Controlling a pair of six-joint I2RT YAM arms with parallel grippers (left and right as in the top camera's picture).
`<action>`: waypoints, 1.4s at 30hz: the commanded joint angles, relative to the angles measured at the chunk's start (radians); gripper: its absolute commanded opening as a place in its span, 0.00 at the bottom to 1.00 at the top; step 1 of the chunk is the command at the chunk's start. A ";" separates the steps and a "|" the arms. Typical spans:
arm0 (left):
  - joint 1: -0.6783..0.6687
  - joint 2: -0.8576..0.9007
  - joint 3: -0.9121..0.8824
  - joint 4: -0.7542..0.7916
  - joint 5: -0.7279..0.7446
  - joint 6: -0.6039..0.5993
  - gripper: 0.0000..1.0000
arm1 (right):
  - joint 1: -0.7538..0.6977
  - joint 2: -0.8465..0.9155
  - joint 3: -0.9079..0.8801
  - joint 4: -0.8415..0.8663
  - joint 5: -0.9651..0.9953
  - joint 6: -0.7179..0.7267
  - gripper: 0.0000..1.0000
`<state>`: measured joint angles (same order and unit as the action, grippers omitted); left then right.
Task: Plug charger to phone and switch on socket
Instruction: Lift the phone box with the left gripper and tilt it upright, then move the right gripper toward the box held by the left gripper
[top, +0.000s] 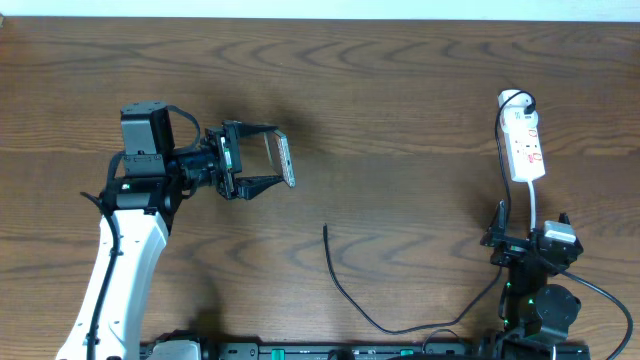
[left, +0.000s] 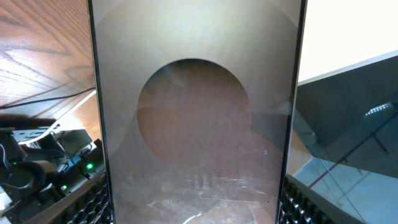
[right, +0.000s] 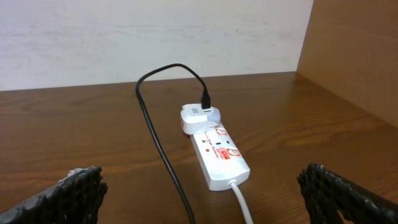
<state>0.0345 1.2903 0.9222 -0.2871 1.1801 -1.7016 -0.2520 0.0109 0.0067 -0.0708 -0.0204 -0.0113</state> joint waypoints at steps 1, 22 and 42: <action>0.000 -0.015 0.011 0.010 0.047 -0.002 0.07 | -0.003 -0.006 -0.001 0.004 0.013 -0.005 0.99; 0.000 -0.015 0.011 0.008 -0.077 0.090 0.08 | -0.003 0.257 0.262 -0.014 -0.360 0.045 0.99; -0.002 -0.015 0.011 -0.373 -0.764 0.227 0.08 | 0.055 1.259 0.967 -0.393 -1.019 0.221 0.99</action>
<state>0.0345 1.2903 0.9218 -0.6373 0.5568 -1.4929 -0.2333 1.1938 0.9554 -0.4553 -0.9222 0.1165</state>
